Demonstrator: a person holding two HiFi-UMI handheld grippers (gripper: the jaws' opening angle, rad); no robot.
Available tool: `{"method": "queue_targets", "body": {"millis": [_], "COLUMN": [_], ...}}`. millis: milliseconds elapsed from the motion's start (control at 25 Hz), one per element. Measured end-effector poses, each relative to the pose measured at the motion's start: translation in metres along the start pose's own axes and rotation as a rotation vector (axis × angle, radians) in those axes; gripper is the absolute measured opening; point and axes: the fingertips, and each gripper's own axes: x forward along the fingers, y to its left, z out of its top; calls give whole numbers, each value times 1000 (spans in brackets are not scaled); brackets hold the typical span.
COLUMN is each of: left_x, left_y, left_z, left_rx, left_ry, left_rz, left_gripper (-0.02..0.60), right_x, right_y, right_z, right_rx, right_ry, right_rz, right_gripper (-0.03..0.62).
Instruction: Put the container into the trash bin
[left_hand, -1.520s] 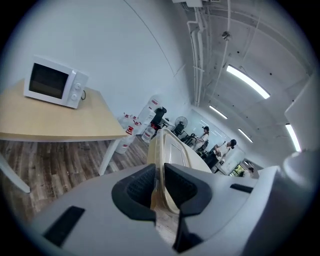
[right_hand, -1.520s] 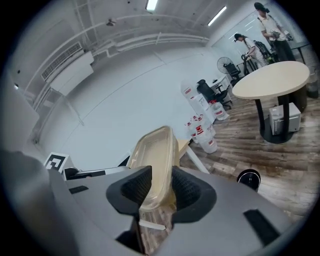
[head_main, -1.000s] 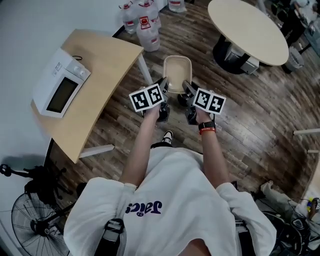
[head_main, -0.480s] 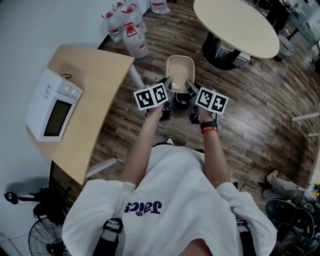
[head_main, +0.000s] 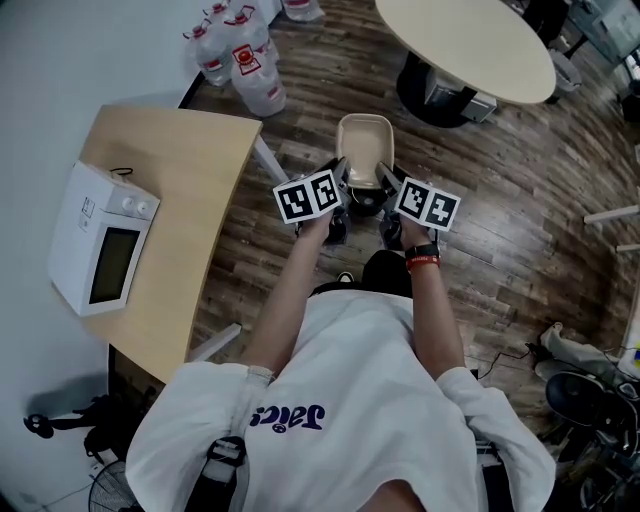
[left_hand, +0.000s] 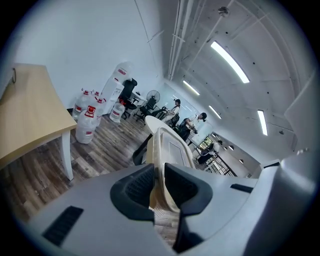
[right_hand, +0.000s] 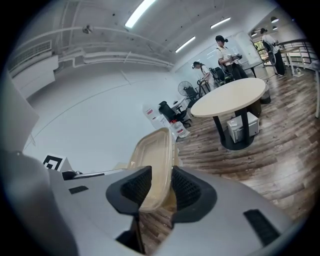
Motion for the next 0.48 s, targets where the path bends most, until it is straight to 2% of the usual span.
{"method": "queue_targets", "body": {"millis": [280, 480], "left_x": [49, 91], "left_y": [10, 19], "left_z": [6, 10], "left_rx": [-10, -21], "left_ry": [54, 80], "left_rz": [-13, 5], "left_gripper": [72, 72], "right_x": [32, 63], "right_y": [-34, -63], "right_z": [12, 29], "right_rx": [42, 51], "right_ry": [17, 51], "right_rz": [-25, -39], "right_gripper": [146, 146]}}
